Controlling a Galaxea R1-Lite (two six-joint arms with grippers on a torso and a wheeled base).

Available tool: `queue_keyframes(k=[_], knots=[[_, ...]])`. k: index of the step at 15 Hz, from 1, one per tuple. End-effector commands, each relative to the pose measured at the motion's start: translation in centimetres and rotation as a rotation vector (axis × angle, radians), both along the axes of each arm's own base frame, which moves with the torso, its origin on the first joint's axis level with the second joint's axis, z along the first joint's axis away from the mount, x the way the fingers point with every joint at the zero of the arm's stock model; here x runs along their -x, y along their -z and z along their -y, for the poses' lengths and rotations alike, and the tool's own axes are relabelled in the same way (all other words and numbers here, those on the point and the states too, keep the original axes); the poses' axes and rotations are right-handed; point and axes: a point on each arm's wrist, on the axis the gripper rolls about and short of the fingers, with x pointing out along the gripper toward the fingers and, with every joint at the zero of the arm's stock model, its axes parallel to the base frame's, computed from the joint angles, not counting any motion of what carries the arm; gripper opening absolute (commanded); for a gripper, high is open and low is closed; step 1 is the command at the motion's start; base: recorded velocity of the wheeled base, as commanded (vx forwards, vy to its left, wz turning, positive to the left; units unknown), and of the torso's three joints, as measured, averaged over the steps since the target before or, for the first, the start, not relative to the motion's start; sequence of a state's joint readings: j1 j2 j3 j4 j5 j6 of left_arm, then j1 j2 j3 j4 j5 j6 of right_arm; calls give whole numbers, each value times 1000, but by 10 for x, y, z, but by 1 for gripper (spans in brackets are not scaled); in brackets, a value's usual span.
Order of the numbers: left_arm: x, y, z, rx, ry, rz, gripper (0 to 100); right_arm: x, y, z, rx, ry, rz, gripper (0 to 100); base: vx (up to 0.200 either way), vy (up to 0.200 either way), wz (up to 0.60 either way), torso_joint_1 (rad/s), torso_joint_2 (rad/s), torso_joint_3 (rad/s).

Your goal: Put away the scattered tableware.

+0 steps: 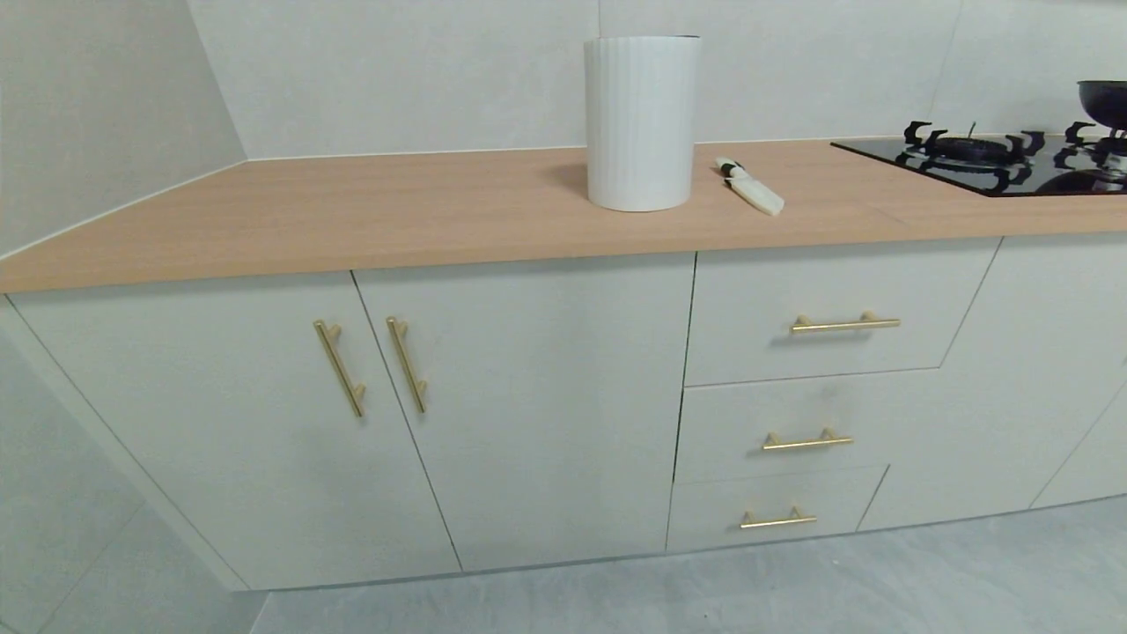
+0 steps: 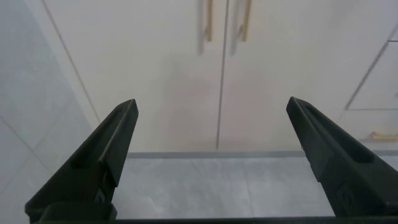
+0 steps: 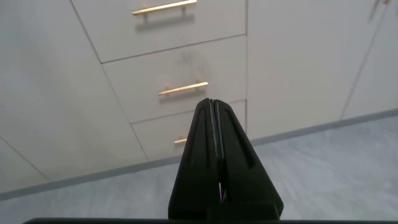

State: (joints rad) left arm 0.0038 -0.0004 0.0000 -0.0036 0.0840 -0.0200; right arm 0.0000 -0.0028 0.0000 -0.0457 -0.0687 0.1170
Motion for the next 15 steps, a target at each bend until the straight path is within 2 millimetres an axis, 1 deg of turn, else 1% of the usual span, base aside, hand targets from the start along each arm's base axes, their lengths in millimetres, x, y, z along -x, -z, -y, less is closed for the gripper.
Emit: queue_keyframes(k=[1,3,8,9,11,15], knots=[[0,0,0,3,-1,1,100,0,0,0,-1,-1,-2,0,200,0,0,12,-2,2],[0,0,0,1,-1,1,100,0,0,0,0,-1,-3,0,200,0,0,5,2,-2],[0,0,0,6,-1,1,100,0,0,0,2,-1,-3,0,0,0,0,0,0,0],[0,0,0,6,-1,1,100,0,0,0,2,-1,-3,0,0,0,0,2,-144,-149],[0,0,0,6,-1,1,100,0,0,0,2,-1,-3,0,0,0,0,15,-222,-285],[0,0,0,6,-1,1,100,0,0,0,2,-1,-3,0,0,0,0,44,-449,-358]])
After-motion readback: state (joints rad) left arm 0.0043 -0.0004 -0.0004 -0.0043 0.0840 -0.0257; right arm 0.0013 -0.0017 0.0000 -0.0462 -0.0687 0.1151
